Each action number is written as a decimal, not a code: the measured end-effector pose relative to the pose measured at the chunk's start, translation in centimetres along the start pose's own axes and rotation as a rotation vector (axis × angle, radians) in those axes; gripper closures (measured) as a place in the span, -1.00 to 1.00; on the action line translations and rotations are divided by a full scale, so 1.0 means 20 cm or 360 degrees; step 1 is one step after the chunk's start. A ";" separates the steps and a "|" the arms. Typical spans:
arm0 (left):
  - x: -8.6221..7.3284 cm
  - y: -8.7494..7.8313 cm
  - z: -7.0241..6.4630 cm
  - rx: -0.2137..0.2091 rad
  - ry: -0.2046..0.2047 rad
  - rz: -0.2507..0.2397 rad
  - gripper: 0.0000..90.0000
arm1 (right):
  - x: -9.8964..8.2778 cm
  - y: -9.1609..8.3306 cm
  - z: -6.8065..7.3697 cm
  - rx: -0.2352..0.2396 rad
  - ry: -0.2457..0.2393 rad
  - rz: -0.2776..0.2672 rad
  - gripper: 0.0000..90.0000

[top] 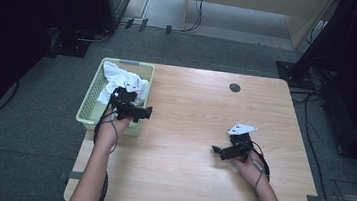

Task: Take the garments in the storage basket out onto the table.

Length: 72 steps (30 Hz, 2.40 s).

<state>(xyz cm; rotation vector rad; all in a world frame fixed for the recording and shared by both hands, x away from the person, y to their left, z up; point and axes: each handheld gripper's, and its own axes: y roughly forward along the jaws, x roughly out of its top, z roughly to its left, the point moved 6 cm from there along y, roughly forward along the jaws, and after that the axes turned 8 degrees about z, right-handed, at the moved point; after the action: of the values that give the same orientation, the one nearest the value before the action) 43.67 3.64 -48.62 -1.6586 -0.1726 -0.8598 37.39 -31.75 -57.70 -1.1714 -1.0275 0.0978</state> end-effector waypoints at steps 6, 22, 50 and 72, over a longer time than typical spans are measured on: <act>0.02 0.01 0.02 0.0002 0.0025 0.0022 -0.98 | 0.00 0.00 0.00 0.0000 0.0000 -0.0001 -1.00; 0.03 0.06 0.11 -0.0023 -0.0064 0.0005 -0.98 | 0.00 0.00 0.00 -0.0001 0.0000 -0.0001 -1.00; 0.12 0.12 0.21 0.0084 -0.0034 -0.0016 -0.98 | 0.00 0.00 0.00 0.0000 0.0000 -0.0001 -1.00; 0.11 0.22 0.32 0.0206 -0.0085 -0.0042 -0.98 | 0.00 0.00 0.00 0.0000 0.0001 -0.0001 -1.00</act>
<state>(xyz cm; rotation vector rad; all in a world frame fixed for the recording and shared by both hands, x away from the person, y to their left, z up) 50.49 7.46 -50.89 -1.5616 -0.2821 -0.8081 37.38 -31.75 -57.70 -1.1711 -1.0274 0.0973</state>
